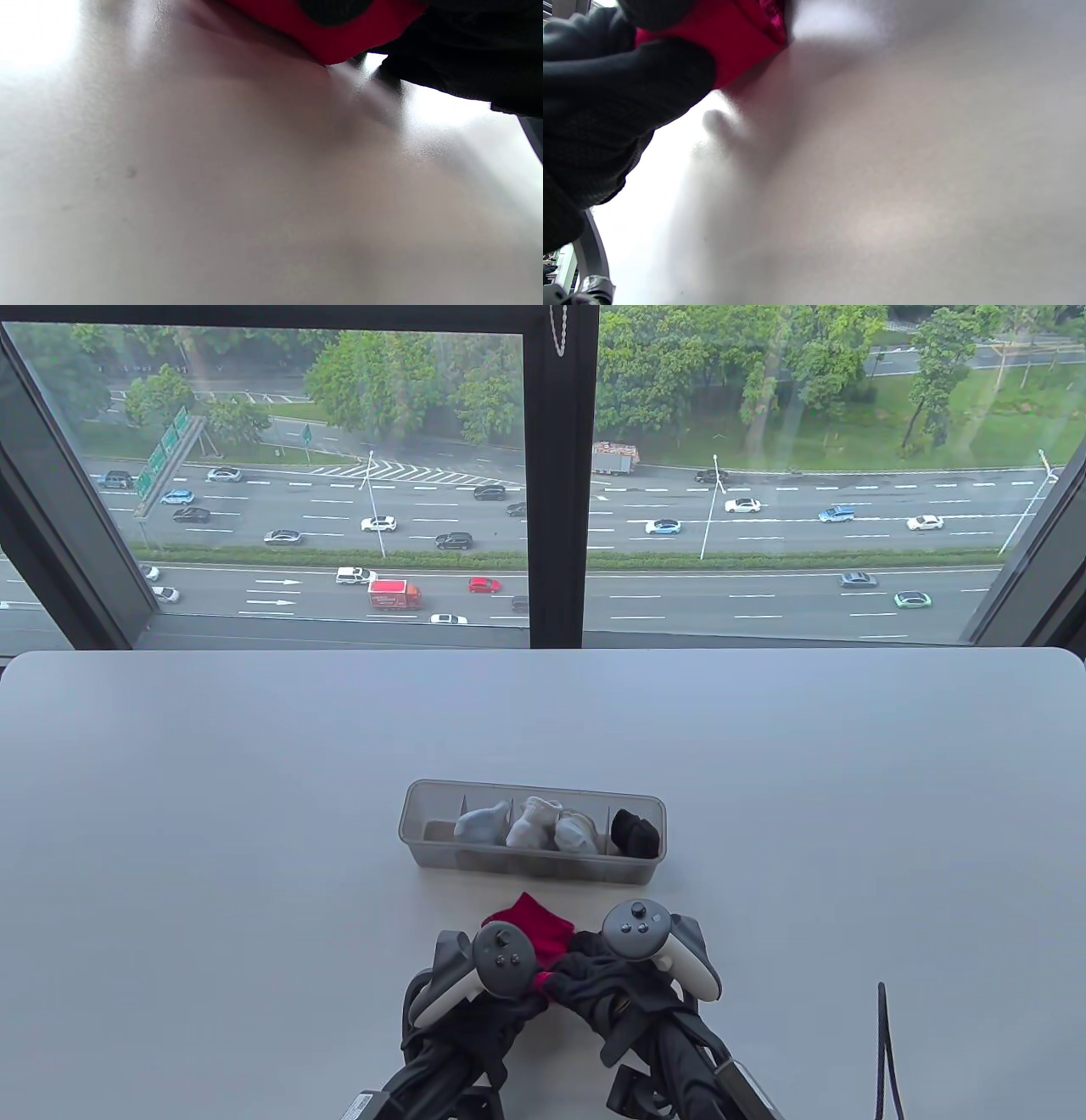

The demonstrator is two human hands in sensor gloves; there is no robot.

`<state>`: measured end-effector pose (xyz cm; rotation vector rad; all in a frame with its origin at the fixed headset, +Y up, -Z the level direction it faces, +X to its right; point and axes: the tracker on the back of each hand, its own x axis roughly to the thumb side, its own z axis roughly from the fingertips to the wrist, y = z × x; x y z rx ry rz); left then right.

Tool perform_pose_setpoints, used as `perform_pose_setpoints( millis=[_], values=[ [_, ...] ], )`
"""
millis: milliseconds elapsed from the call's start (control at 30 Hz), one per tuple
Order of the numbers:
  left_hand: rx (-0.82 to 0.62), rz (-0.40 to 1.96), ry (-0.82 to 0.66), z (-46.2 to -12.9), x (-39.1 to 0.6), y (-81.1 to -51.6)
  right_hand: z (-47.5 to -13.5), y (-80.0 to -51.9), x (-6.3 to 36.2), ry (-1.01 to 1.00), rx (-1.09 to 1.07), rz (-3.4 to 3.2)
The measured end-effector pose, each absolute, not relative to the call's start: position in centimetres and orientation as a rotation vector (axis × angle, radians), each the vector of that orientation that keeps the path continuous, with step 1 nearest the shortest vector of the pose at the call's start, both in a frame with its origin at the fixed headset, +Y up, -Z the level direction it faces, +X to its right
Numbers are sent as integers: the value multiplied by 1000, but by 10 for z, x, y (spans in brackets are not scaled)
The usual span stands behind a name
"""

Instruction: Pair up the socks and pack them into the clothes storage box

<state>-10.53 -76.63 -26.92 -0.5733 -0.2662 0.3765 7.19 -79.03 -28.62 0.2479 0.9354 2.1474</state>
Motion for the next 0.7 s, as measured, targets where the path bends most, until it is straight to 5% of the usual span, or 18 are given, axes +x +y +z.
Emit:
perform_pose_setpoints(
  millis=[433, 700],
  values=[
    [-587, 310, -328, -270, -102, -757, -288, -787, 70, 975, 258, 2161],
    [-720, 275, -385, -272, -102, -763, -287, -790, 71, 976, 289, 2123]
  ],
)
